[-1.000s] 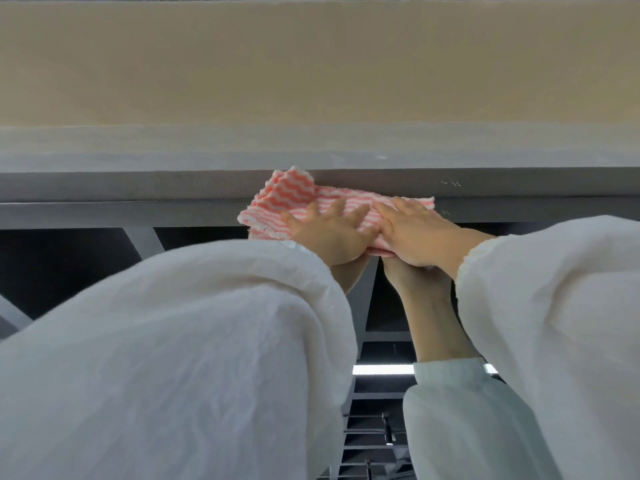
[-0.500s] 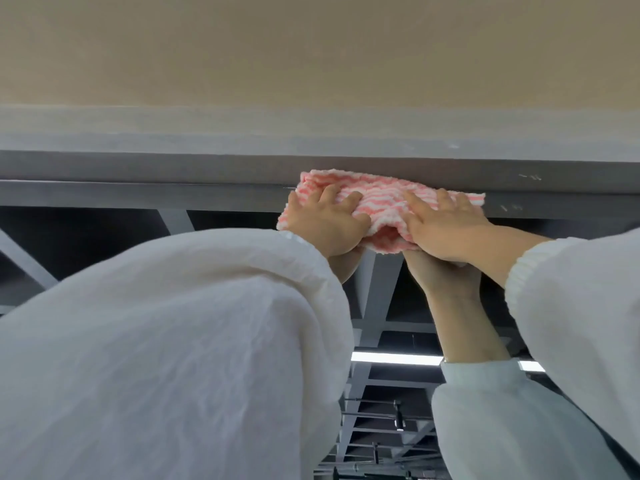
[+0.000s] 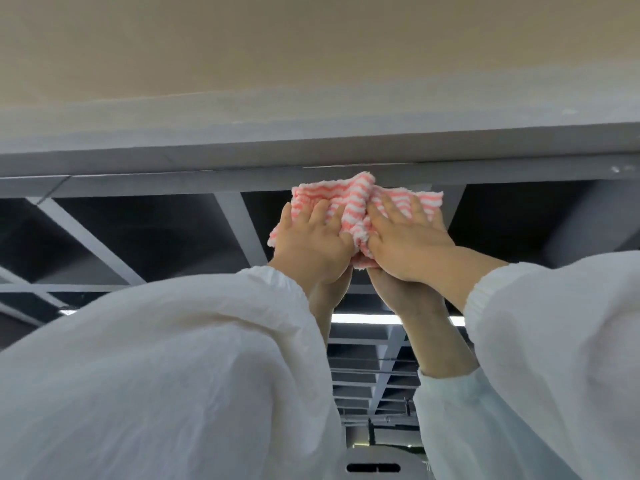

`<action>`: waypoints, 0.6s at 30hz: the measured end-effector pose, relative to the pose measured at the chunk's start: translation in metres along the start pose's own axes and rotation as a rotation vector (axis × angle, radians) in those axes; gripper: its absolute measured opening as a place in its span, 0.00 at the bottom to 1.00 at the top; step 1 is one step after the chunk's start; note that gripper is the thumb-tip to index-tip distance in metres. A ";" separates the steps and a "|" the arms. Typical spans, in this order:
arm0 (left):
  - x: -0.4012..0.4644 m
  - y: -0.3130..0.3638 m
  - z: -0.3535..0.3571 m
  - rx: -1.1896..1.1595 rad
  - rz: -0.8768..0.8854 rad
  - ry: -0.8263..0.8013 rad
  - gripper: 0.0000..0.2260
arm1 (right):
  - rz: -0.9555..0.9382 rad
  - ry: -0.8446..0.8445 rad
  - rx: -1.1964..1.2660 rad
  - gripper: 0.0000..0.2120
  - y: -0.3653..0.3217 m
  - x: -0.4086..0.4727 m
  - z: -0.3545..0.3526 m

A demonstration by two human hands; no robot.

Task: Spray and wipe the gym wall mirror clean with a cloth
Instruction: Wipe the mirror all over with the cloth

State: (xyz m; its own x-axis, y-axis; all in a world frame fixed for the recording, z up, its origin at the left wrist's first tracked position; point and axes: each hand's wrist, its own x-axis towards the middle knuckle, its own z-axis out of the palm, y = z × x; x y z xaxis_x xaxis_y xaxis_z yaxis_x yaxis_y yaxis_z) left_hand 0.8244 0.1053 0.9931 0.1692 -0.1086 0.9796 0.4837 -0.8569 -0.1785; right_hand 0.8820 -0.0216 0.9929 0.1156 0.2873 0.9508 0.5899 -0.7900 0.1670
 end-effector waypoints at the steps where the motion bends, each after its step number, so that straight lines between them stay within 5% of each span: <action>1: -0.008 -0.015 0.001 0.000 -0.004 -0.015 0.24 | -0.001 0.000 -0.005 0.28 -0.016 -0.001 0.004; 14: -0.123 -0.193 0.022 0.155 -0.051 -0.085 0.34 | -0.106 0.143 -0.159 0.36 -0.216 -0.031 0.051; 18: -0.145 -0.211 0.019 -0.016 -0.020 0.083 0.32 | -0.220 0.116 -0.170 0.34 -0.234 -0.045 0.053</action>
State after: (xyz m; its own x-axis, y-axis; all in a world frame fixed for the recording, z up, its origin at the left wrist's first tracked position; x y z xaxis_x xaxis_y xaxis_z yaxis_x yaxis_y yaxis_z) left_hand 0.7140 0.3111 0.8868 0.0872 -0.1322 0.9874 0.4727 -0.8670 -0.1578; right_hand 0.7817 0.1791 0.8972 -0.0985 0.4057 0.9087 0.4471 -0.7977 0.4046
